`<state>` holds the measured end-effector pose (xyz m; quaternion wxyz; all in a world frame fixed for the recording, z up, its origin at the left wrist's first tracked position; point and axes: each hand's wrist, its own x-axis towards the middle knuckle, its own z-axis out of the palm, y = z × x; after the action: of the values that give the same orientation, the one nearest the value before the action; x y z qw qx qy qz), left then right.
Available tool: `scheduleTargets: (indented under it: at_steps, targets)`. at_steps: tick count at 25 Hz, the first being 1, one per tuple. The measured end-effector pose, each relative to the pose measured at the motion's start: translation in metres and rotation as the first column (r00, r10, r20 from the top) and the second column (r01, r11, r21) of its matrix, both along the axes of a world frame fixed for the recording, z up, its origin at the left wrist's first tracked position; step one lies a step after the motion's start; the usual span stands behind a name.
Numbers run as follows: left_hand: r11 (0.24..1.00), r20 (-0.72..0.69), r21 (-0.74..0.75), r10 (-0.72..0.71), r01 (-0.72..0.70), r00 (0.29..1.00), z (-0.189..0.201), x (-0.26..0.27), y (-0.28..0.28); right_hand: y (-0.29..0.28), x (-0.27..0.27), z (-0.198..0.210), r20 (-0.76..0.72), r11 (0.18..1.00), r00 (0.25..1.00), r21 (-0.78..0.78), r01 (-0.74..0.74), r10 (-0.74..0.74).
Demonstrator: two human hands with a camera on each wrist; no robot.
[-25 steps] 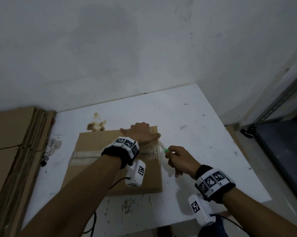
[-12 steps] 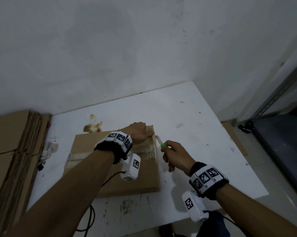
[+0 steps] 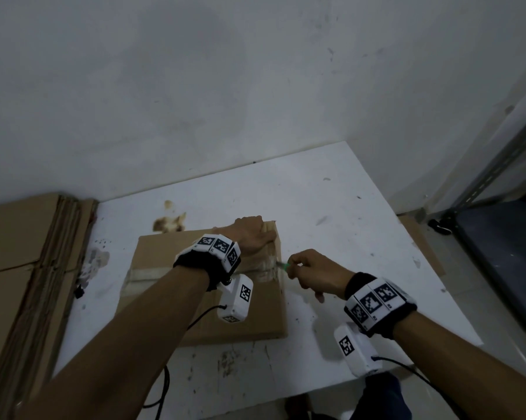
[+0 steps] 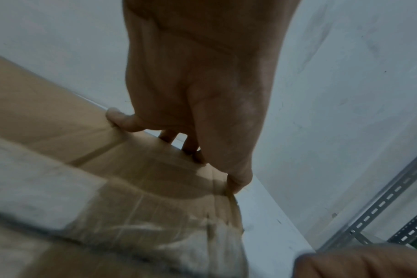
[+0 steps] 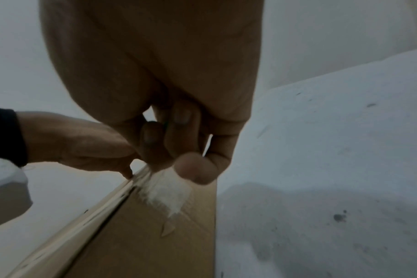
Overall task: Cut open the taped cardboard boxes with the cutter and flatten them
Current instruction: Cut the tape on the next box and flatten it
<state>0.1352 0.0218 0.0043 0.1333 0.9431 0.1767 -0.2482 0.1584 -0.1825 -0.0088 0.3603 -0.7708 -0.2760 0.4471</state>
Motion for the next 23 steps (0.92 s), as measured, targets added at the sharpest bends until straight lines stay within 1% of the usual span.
scheduleTargets:
  at_steps: [2,7,9,11,12,13,14,15,16,17,18,20,21,23]
  targets:
    - [1.000,0.006,0.004,0.005,-0.005,1.000,0.000,-0.003,-0.001,-0.002,-0.001,0.001,-0.023,0.997,0.997,-0.029,-0.073,0.073]
    - [1.000,-0.008,-0.021,-0.006,0.006,1.000,-0.008,-0.005,0.005,-0.014,-0.001,0.006,-0.047,0.990,0.990,-0.032,-0.135,0.133]
    - [1.000,-0.031,-0.001,-0.008,0.008,0.999,-0.013,-0.007,0.006,-0.019,-0.003,0.007,-0.038,0.992,0.992,-0.028,-0.120,0.119]
    - [1.000,-0.035,0.018,0.005,-0.004,0.999,-0.016,-0.013,0.001,-0.019,-0.008,0.007,0.002,0.998,0.998,-0.029,-0.057,0.057]
    - [1.000,0.001,-0.013,0.018,-0.018,1.000,-0.015,-0.019,-0.001,-0.018,-0.012,0.005,0.021,0.999,1.000,-0.026,-0.019,0.020]
    - [0.997,0.086,-0.076,0.036,-0.030,0.996,-0.012,-0.029,-0.004,-0.018,-0.014,0.004,0.027,1.000,1.000,-0.024,0.012,-0.011]
    - [0.988,0.207,-0.155,0.055,-0.023,0.977,-0.011,-0.043,-0.004,-0.017,-0.016,0.003,0.025,0.999,0.999,-0.022,0.033,-0.033]
    - [0.974,0.338,-0.227,0.059,0.021,0.939,-0.010,-0.061,-0.004,-0.018,-0.017,0.003,0.020,0.999,0.999,-0.024,0.048,-0.047]
    - [0.965,0.438,-0.239,0.009,0.106,0.899,-0.008,-0.080,-0.004,-0.019,-0.017,0.003,0.019,0.998,0.998,-0.029,0.057,-0.057]
    - [0.961,0.480,-0.182,-0.097,0.207,0.872,-0.010,-0.099,-0.003,-0.019,-0.017,0.004,0.018,0.997,0.998,-0.036,0.065,-0.064]
    - [0.952,0.455,-0.105,-0.212,0.288,0.865,-0.010,-0.116,-0.004,-0.018,-0.016,0.005,0.019,0.996,0.997,-0.041,0.074,-0.073]
    - [0.930,0.324,0.007,-0.350,0.368,0.879,-0.010,-0.134,-0.008,-0.014,-0.015,0.008,0.043,0.995,0.995,-0.037,0.092,-0.091]
    - [0.923,0.296,0.048,-0.377,0.381,0.877,-0.011,-0.137,-0.010,-0.011,-0.015,0.011,0.068,0.995,0.994,-0.034,0.090,-0.087]
    - [0.921,0.275,0.083,-0.388,0.380,0.880,-0.009,-0.139,-0.012,-0.009,-0.016,0.013,0.128,0.997,0.990,-0.038,0.064,-0.059]
